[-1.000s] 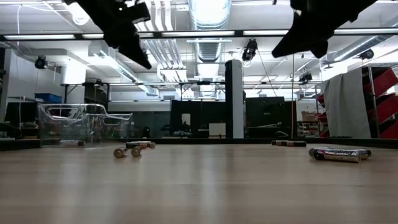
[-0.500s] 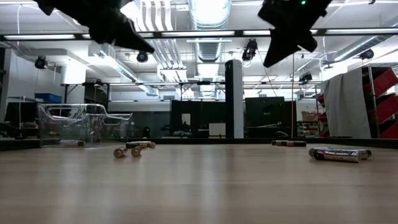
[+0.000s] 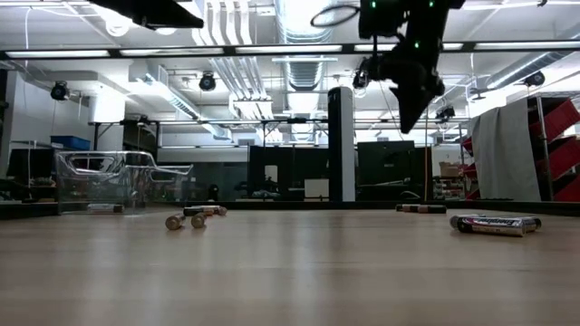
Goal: Sort batteries
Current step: Put the copper and black battery into the blue bin
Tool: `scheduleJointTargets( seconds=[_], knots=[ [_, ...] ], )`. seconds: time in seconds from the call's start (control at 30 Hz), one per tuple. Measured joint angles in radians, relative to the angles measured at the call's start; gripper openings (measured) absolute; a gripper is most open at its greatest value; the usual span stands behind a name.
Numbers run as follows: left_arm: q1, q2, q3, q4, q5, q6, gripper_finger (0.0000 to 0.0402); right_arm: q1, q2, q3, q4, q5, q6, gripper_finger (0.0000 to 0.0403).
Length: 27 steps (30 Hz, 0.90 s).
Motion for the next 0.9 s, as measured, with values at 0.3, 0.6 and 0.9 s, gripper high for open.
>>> scheduleJointTargets(
  seconds=[0.3,0.6,0.9],
  knots=[
    [0.000,-0.075,-0.017,-0.003,-0.005,0.004,0.0041,-0.189,0.002,-0.016,-0.027,-0.009,-0.087,0.0013],
    [0.000,-0.064,-0.017,-0.003,-0.005,0.018,0.0041,-0.306,0.002,-0.087,-0.020,-0.010,-0.100,0.0013],
    [0.000,-0.030,-0.017,-0.003,-0.005,0.052,0.0041,-0.327,0.002,-0.224,0.101,-0.012,-0.124,0.0013]
  ],
)
